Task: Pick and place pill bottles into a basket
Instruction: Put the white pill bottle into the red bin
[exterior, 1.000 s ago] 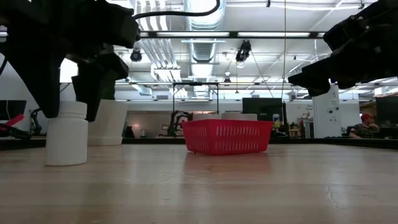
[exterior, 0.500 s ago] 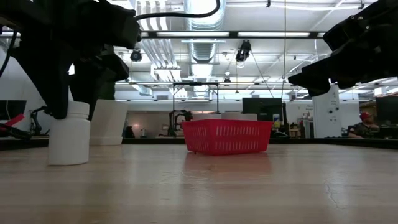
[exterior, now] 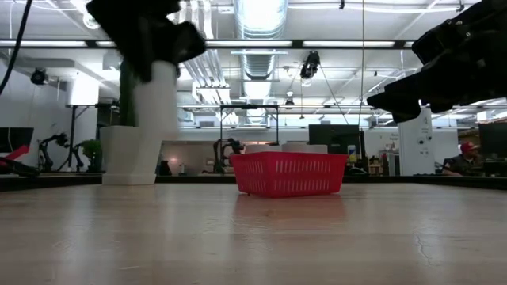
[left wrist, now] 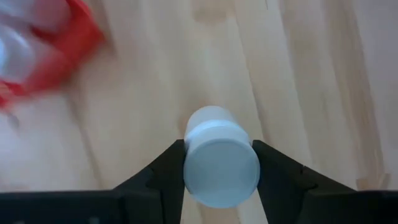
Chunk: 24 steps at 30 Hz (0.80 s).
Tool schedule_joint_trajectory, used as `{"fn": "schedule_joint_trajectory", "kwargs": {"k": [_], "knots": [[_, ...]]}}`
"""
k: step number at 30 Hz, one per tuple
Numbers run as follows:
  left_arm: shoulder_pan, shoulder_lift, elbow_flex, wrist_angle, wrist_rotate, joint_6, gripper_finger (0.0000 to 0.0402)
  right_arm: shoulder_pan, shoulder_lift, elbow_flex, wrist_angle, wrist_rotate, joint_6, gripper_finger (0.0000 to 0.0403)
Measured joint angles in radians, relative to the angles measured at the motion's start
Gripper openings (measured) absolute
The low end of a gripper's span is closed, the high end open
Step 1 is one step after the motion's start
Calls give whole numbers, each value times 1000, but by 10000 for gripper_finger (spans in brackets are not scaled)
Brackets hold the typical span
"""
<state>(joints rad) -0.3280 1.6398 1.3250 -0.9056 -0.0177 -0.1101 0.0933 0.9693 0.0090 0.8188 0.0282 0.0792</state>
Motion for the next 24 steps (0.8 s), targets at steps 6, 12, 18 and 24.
{"fn": "schedule_joint_trajectory", "kwargs": {"k": [6, 12, 18, 24], "knots": [[107, 0, 105, -2, -3, 114, 142, 0, 0, 0, 1, 0, 13, 224], [233, 0, 153, -2, 7, 165, 142, 0, 0, 0, 0, 0, 18, 224], [308, 0, 169, 46, 63, 204, 142, 0, 0, 0, 0, 0, 18, 224], [318, 56, 180, 72, 137, 251, 142, 0, 0, 0, 0, 0, 15, 224]]}}
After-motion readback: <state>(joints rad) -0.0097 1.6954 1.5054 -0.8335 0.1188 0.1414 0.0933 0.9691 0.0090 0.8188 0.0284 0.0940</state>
